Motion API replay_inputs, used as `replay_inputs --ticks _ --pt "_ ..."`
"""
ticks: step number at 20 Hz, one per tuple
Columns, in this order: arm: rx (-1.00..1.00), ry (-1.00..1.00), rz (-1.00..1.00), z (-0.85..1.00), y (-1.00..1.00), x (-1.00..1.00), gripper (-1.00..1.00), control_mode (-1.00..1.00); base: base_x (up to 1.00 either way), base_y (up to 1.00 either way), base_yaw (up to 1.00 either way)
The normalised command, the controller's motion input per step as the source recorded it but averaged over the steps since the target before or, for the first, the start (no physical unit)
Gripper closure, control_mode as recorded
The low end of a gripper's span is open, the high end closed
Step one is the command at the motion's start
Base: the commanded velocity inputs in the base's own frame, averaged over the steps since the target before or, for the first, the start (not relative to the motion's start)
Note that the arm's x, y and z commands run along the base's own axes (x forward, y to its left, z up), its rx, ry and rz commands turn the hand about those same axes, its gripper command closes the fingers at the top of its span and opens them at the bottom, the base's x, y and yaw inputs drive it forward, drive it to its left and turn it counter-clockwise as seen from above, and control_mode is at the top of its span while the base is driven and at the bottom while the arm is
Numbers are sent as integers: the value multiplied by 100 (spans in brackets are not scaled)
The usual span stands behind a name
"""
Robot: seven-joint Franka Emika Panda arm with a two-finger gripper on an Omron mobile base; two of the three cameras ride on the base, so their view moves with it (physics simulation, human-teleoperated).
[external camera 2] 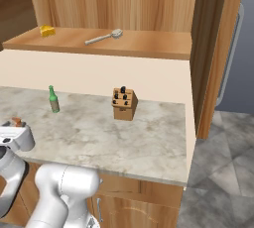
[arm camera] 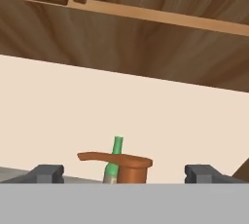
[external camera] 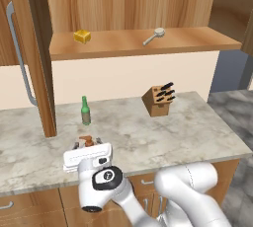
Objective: Pick the soap dispenser and dish brush from the cabinet and place them on the counter.
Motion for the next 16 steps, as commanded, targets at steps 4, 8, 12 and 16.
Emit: replay_inputs --ticks 4,8,12,16 --pt "0 -1 -1 24 -4 -13 -100 -100 0 0 0" --pt "0 0 -3 33 -12 -19 -100 -100 0 0 0" --pt "0 4 -4 41 -21 -18 -100 -100 0 0 0" --pt "0 7 -5 42 -23 -25 -100 -100 0 0 0"
